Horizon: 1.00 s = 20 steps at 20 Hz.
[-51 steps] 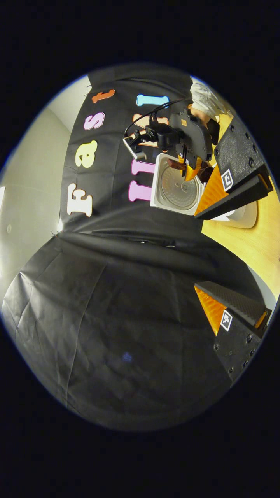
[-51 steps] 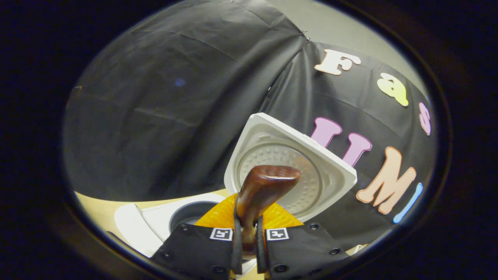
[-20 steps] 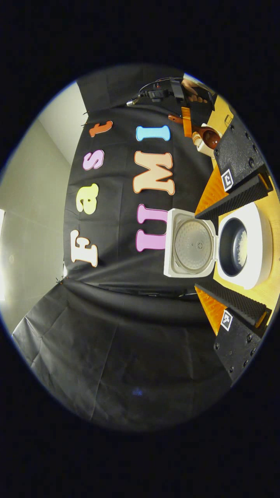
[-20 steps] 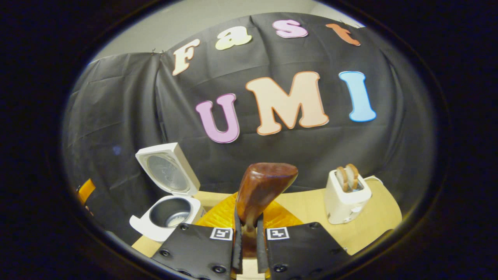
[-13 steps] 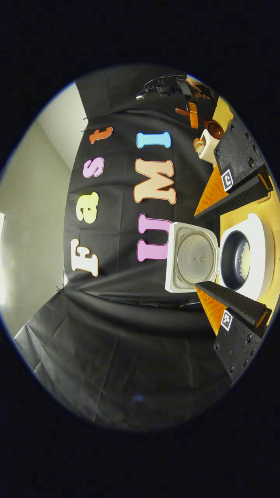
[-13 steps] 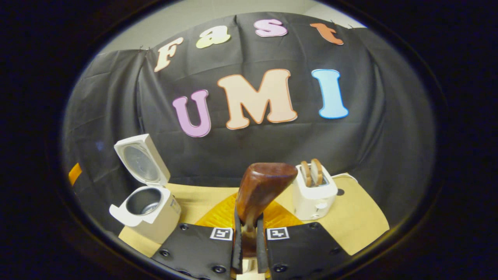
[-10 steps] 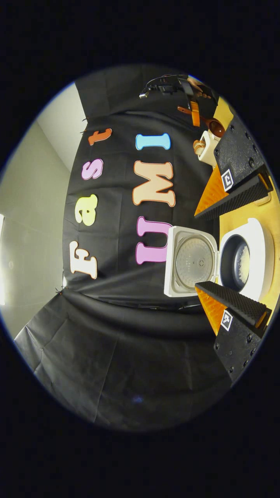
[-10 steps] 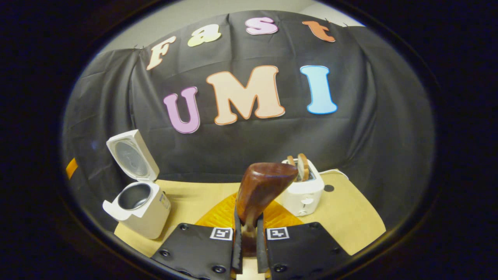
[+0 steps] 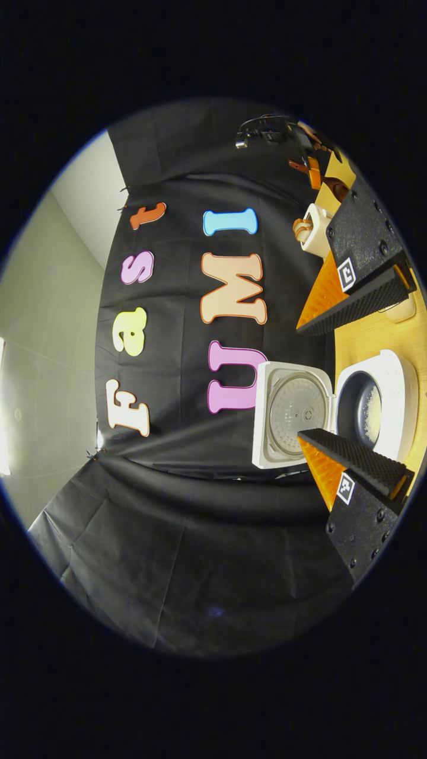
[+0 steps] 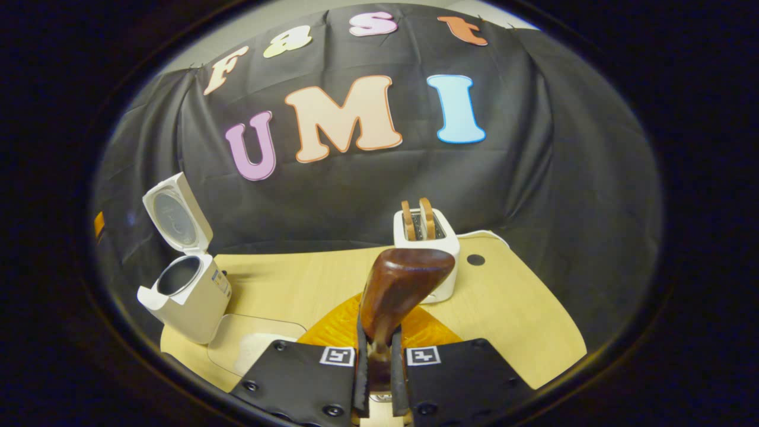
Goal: Close the left gripper, press the button to open the rice cooker; take a wooden spoon from the chopstick holder with the right hand, scoop a spoonful of rice and pour it into the rice cooker, then put the wooden spoon back into the chopstick holder.
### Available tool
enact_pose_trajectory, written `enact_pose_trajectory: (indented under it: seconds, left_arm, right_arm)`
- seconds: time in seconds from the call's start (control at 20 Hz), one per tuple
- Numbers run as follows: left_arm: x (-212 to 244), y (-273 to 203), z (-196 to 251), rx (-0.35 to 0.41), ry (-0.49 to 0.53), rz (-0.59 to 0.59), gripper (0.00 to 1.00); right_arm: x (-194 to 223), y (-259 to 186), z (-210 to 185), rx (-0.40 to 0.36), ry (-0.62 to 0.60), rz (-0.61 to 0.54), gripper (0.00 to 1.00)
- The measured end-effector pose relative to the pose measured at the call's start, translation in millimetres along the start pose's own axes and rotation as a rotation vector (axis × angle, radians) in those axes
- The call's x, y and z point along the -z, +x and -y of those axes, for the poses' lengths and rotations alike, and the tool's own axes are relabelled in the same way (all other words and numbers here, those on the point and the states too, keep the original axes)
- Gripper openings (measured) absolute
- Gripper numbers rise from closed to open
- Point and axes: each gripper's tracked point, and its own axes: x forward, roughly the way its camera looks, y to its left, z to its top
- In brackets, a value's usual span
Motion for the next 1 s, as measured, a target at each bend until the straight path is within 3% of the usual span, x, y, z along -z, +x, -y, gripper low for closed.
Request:
enact_pose_trajectory:
  seconds: [0.2, 0.35, 0.4, 0.55, 0.6, 0.85, 0.95, 1.0]
  left_arm:
    - [-1, -1, 3, -0.007, 0.014, -0.001, 0.91]
    - [-3, -4, 4, -0.013, 0.026, 0.001, 0.96]
    - [-3, -5, 4, -0.016, 0.029, 0.000, 0.91]
    - [-3, -5, 2, -0.022, 0.034, -0.001, 0.91]
    - [-3, -5, 3, -0.023, 0.036, -0.002, 0.96]
    - [-4, -5, 2, -0.026, 0.043, -0.003, 0.96]
    - [-4, -5, 3, -0.024, 0.045, -0.002, 0.96]
    - [-4, -5, 4, -0.025, 0.046, -0.001, 0.91]
  right_arm:
    - [29, 11, 8, -0.002, 0.044, -0.044, 0.18]
    - [45, 18, 14, -0.002, 0.075, -0.063, 0.19]
    - [52, 21, 16, -0.001, 0.085, -0.074, 0.17]
    - [71, 27, 20, 0.004, 0.086, -0.107, 0.18]
    - [76, 28, 20, 0.003, 0.083, -0.117, 0.17]
    - [89, 33, 22, 0.006, 0.110, -0.128, 0.17]
    - [94, 35, 26, 0.012, 0.118, -0.135, 0.22]
    - [94, 34, 27, 0.013, 0.123, -0.137, 0.20]
